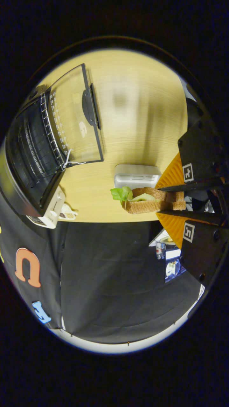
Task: Open the toaster oven, put the food inside, and close the toaster oven door.
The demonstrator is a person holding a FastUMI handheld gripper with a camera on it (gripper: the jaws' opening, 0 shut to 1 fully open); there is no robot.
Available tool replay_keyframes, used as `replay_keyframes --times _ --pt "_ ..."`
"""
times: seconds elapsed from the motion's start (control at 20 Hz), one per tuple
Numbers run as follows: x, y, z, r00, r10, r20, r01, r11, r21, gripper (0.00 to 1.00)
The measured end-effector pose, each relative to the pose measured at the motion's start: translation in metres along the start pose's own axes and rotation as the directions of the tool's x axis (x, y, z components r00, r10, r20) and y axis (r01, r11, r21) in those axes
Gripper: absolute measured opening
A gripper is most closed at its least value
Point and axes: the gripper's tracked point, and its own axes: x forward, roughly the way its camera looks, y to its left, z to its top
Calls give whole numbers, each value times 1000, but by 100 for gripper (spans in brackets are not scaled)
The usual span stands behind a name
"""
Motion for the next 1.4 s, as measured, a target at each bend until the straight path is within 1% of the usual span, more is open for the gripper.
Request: replay_keyframes --times 0.1,0.2,0.4,0.5,0.65,0.75,0.85,1.0,1.1,1.15,1.25,1.4 --pt "-20 6 20 996 42 73 -45 998 41 33" --pt "-39 5 43 986 71 151 -85 993 84 33" --pt "-62 -20 89 948 85 305 -138 978 157 32" --pt "-68 -36 112 921 89 380 -174 965 195 32" --pt "-72 -61 151 867 113 485 -252 940 231 32" --pt "-67 -76 175 834 133 536 -301 923 238 32" --pt "-58 -94 194 801 142 581 -327 918 226 32" --pt "-48 -115 227 738 153 657 -367 908 201 32" --pt "-40 -122 236 710 162 685 -376 910 174 32" --pt "-36 -125 240 700 169 694 -390 904 174 32" --pt "-30 -126 254 666 185 723 -448 874 189 32" --pt "-23 -122 265 636 167 754 -446 876 182 32"
